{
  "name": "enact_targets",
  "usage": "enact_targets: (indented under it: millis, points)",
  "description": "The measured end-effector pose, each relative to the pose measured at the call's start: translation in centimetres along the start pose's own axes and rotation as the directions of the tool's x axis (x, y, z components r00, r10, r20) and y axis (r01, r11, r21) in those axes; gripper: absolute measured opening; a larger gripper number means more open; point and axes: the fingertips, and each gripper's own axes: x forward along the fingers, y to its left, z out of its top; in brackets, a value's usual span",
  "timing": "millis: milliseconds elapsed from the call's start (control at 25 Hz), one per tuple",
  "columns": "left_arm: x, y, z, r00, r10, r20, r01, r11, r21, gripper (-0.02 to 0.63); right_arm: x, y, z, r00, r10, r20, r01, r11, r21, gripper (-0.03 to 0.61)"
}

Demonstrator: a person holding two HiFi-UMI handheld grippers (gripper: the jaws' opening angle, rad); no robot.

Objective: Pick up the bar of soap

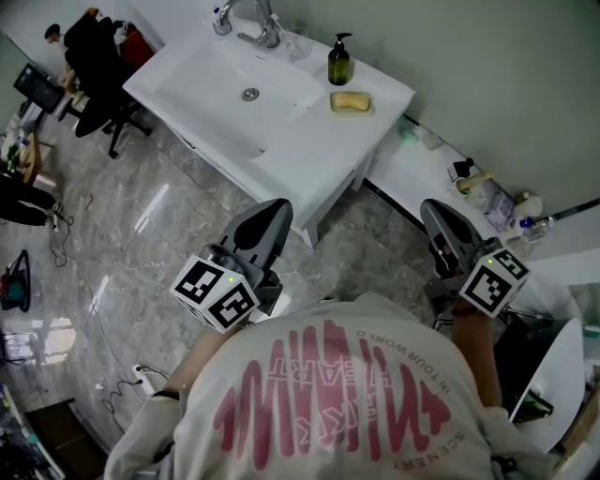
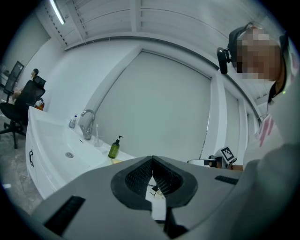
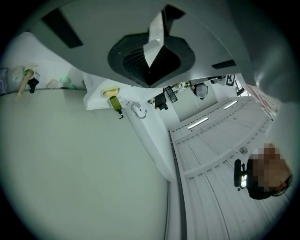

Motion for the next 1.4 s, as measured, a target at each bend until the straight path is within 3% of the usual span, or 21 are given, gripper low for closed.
enact_targets:
  millis: [280, 800, 1400]
  points:
    - [1.2, 1.5, -0.3, 1.000, -0.005, -0.019, 0.005, 1.000, -0.004, 0.008, 1.1, -0.9, 1.0, 1.000, -0.027, -0.004, 0.027, 1.000, -0.004, 0.011]
    - [4.5, 4.1, 0.2, 0.998, 0.068, 0.002, -0.068, 0.998, -0.005, 0.008, 6.0, -4.0, 3.9, 0.998, 0.059, -0.035, -0.060, 0.998, -0.019, 0.012]
    - [15.4, 8.6, 1.8, 0.984, 0.178, -0.005, -0.178, 0.983, -0.034, 0.008, 13.9, -14.2, 9.8, 0.985, 0.134, -0.108, -0.133, 0.991, 0.017, 0.011]
